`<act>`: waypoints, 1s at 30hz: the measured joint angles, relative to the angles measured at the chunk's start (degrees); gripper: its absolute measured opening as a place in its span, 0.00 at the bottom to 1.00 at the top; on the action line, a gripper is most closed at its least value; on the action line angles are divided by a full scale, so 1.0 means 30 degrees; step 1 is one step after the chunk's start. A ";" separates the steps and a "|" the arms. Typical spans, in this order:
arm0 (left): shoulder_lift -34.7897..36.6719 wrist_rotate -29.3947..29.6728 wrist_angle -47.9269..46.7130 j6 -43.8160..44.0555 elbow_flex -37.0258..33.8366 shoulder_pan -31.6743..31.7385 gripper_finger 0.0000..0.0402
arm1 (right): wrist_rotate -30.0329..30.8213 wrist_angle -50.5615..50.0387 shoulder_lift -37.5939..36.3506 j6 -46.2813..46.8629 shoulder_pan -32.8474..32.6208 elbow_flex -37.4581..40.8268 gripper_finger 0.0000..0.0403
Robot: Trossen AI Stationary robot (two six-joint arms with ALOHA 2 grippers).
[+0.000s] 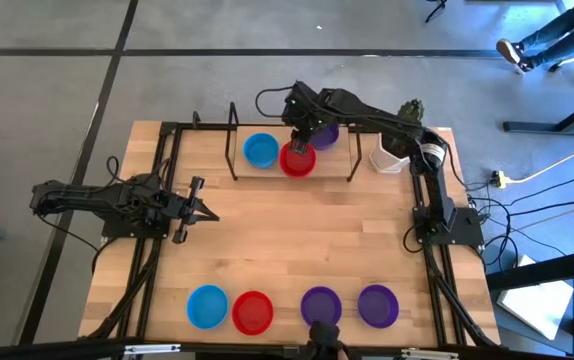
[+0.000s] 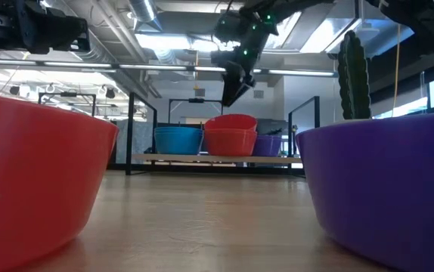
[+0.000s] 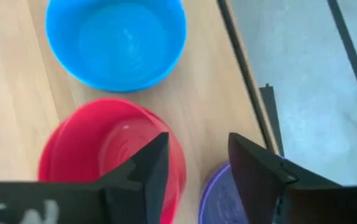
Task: Pick & Place Mini bowls
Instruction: Stack the red bowl on the red bowl on the shelf, then stack the purple bowl on the purple bowl on the shelf
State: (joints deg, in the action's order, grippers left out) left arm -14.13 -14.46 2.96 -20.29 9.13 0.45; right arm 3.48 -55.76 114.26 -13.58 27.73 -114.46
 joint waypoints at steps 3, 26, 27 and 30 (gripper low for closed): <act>0.0000 0.0000 0.0000 0.0000 0.0000 0.0000 0.01 | 0.1290 -0.0935 -0.0007 0.0390 -0.0342 -0.1044 0.40; -0.0001 0.0000 -0.0019 0.0007 0.0000 0.0004 0.01 | 0.8636 0.2332 0.0007 -0.0352 -0.2498 0.3914 0.02; 0.0000 0.0000 -0.0022 0.0007 0.0000 0.0000 0.01 | 0.8685 0.2551 0.0007 -0.0474 -0.2473 0.3914 0.01; 0.0000 0.0000 -0.0036 0.0007 0.0000 0.0000 0.01 | 0.8706 0.2638 0.0007 -0.0736 -0.2543 0.3551 0.01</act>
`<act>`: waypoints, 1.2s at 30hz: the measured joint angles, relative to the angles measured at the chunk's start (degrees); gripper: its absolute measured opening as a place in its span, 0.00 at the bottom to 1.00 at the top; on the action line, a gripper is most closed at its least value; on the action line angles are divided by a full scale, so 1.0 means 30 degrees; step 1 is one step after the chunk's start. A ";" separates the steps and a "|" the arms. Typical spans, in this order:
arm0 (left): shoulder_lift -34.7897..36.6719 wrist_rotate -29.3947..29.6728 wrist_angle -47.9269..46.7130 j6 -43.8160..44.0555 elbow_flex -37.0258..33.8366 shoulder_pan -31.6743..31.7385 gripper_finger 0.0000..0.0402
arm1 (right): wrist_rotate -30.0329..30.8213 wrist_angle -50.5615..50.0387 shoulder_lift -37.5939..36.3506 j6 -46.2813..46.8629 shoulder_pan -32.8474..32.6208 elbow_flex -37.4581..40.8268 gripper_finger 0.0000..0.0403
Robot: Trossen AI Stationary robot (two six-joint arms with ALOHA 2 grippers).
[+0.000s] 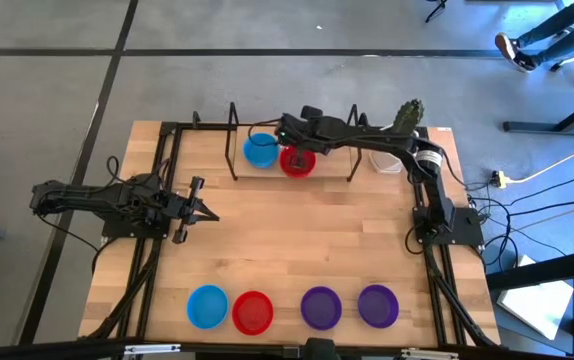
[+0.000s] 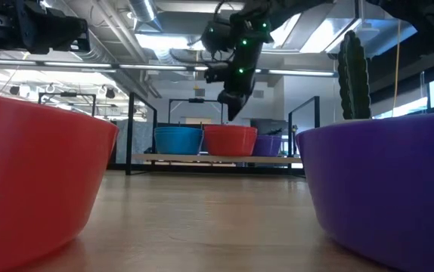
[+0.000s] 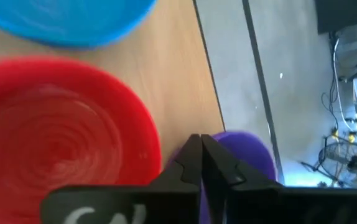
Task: Pick & Place Mini bowls
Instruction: Stack the purple bowl on the purple bowl on the shelf
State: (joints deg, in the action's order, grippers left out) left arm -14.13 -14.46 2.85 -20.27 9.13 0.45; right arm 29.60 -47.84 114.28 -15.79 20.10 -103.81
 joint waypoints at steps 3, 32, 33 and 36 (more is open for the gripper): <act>0.0000 0.0000 -0.0029 0.0000 0.0007 0.0000 0.01 | 0.0009 0.0130 -0.0007 -0.0297 -0.0427 -0.0581 0.02; 0.0000 0.0000 -0.0029 0.0000 0.0007 0.0007 0.01 | -0.3543 0.6883 -2.2605 0.2983 -1.4086 1.1659 0.01; -0.0007 0.0000 -0.0029 0.0014 0.0007 0.0007 0.01 | -0.3882 0.8563 -2.3453 0.2350 -1.4166 1.3379 0.01; 0.0000 0.0000 -0.0029 0.0089 0.0007 0.0007 0.02 | -0.4033 1.3616 -2.5801 0.1594 -1.4097 1.8362 0.01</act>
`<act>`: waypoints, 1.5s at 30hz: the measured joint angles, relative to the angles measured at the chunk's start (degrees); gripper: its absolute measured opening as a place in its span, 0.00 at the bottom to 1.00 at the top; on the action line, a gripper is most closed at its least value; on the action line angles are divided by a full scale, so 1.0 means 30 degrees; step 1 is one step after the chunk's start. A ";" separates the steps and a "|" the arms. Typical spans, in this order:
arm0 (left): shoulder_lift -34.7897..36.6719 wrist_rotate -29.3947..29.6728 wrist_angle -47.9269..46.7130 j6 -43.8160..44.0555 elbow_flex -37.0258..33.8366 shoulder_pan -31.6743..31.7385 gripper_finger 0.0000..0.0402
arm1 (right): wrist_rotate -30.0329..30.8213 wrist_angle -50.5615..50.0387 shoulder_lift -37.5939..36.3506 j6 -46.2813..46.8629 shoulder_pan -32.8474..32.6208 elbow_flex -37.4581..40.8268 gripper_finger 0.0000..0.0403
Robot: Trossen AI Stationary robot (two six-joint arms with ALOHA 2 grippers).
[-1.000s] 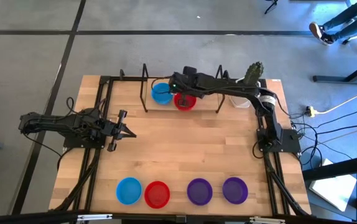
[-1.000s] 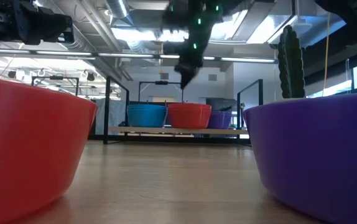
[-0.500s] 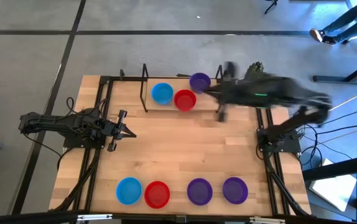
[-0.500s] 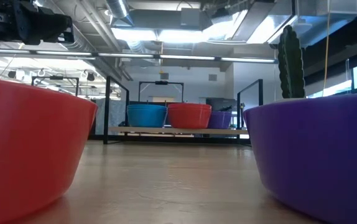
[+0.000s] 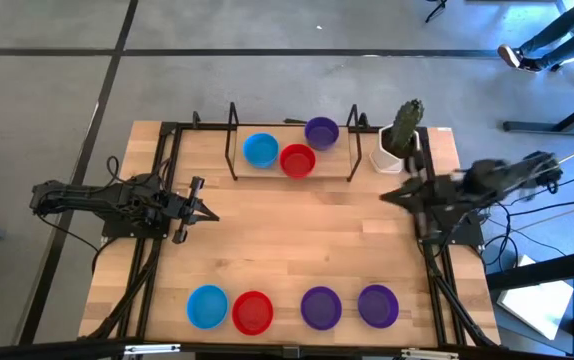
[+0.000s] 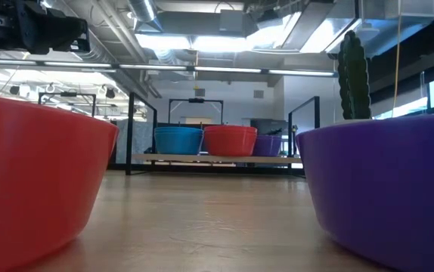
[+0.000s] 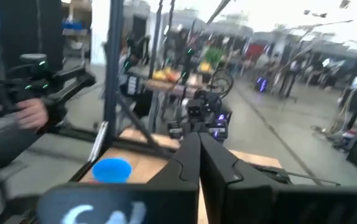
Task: Pick & Place Mini bowls
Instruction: Stack the purple bowl on the purple bowl on the shelf
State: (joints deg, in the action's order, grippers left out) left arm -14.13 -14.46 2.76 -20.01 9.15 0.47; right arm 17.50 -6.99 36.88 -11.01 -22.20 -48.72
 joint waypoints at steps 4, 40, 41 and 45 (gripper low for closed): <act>-0.0001 0.0007 0.0000 0.0398 0.0000 0.0000 0.02 | -0.0711 0.4078 -0.2761 -0.0323 0.0382 0.4950 0.01; -0.0007 0.1647 -0.0022 0.0408 0.0000 0.0000 0.00 | -0.1192 1.0528 -0.5717 -0.0288 0.1303 1.4197 0.01; -0.0007 0.1647 -0.0021 0.0405 0.0000 0.0000 0.00 | -0.1194 1.0507 -0.5717 -0.0188 0.1391 1.4197 0.01; 0.0000 0.1486 0.0000 -0.0410 0.0000 0.0000 0.01 | -0.1195 1.0293 -0.5717 -0.0014 0.1515 1.4197 0.01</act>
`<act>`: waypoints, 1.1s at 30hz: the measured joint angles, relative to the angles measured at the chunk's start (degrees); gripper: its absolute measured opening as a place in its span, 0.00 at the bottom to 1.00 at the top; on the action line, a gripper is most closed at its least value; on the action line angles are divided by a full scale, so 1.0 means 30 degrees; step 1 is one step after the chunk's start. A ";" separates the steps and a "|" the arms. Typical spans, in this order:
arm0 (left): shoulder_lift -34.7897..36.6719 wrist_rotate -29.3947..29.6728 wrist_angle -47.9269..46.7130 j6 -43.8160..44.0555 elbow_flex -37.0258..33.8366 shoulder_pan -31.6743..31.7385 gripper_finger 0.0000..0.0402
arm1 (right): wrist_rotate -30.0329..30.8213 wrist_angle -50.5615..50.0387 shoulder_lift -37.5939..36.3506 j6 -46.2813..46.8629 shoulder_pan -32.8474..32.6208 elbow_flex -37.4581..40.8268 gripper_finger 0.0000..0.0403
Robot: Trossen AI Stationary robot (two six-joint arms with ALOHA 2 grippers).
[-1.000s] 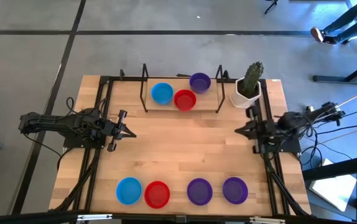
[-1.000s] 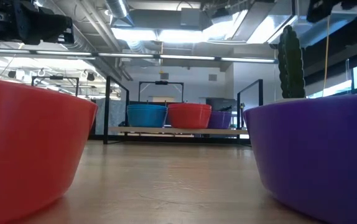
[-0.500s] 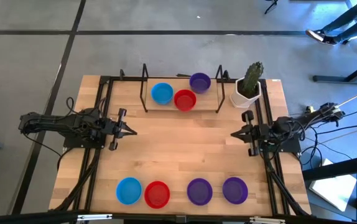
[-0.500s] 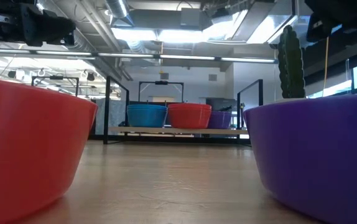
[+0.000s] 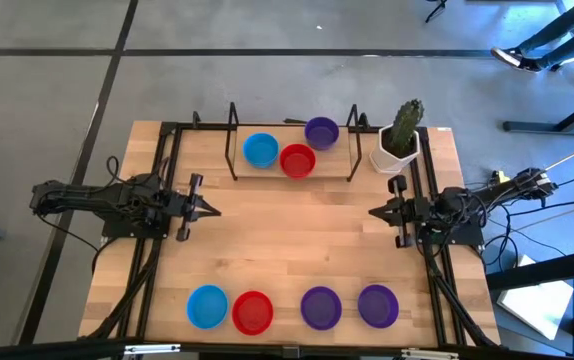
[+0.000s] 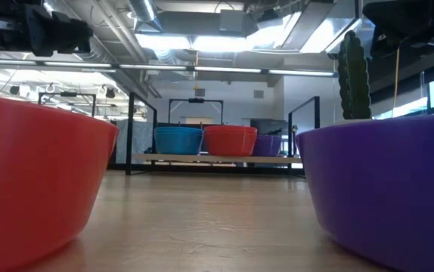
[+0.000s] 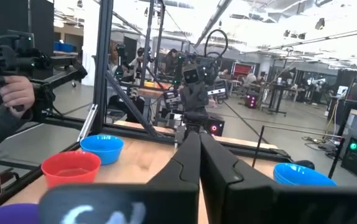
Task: Pick & Place Mini bowls
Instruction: Stack the purple bowl on the purple bowl on the shelf
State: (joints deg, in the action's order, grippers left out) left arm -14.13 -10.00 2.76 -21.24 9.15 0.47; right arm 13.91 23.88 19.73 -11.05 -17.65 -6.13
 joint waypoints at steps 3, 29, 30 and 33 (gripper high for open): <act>0.0000 -0.0505 0.0007 -0.0467 0.0000 0.0000 0.01 | -0.0007 -0.0046 0.0000 -0.0019 0.0000 0.0000 0.01; 0.0058 -0.0838 0.0000 0.1524 0.0000 0.0000 0.01 | -0.0182 -0.0577 0.0000 0.0015 0.0000 0.0000 0.01; 0.0058 -0.0838 0.0000 0.1517 0.0000 0.0000 0.01 | -0.0182 -0.0620 0.0000 0.0022 0.0000 0.0000 0.01; 0.0058 -0.0838 0.0000 0.1494 0.0000 0.0000 0.02 | -0.0168 -0.0643 0.0000 0.0015 0.0001 0.0000 0.01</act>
State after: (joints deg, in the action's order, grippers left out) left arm -13.96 -12.51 2.76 -16.75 9.15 0.47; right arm 13.41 21.96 19.73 -11.00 -17.65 -6.13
